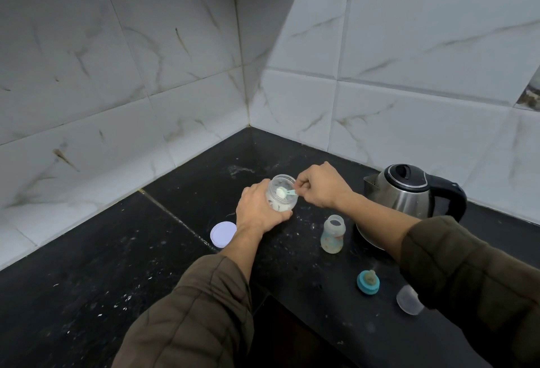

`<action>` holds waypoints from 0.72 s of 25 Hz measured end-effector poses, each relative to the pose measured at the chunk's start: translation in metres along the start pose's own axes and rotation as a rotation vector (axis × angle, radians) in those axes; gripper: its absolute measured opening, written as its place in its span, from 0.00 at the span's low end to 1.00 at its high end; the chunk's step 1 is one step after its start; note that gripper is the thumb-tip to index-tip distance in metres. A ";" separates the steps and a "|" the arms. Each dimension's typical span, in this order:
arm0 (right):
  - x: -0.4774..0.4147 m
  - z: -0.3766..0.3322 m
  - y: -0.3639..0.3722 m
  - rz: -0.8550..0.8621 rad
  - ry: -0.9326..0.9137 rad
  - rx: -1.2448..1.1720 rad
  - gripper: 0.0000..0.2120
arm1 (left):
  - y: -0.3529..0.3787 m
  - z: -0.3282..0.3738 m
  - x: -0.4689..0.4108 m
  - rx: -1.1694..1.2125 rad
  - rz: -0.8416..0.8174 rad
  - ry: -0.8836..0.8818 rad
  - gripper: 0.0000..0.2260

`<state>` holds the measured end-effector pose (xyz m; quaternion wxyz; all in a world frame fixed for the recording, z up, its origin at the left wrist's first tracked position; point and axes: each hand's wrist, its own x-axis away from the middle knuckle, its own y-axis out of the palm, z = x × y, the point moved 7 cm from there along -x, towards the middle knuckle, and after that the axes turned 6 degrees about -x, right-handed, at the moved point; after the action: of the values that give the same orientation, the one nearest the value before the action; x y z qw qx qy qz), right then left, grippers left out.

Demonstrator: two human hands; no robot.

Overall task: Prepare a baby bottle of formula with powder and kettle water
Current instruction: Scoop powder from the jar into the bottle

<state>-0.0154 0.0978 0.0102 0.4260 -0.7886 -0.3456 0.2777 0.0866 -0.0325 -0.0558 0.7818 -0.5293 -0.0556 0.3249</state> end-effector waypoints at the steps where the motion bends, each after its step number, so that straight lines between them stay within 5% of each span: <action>1: 0.001 -0.001 -0.001 0.022 -0.043 0.045 0.07 | 0.001 0.001 -0.001 0.009 -0.006 -0.013 0.34; 9: 0.016 -0.001 -0.007 0.169 -0.275 0.211 0.06 | 0.003 0.001 -0.004 0.050 0.007 -0.067 0.35; 18: 0.015 -0.006 -0.002 0.153 -0.242 0.199 0.08 | 0.000 -0.003 0.000 0.042 0.010 -0.082 0.34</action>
<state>-0.0025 0.1078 0.0121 0.4350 -0.7273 -0.3042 0.4350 0.0879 -0.0355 -0.0569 0.7881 -0.4995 -0.0780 0.3513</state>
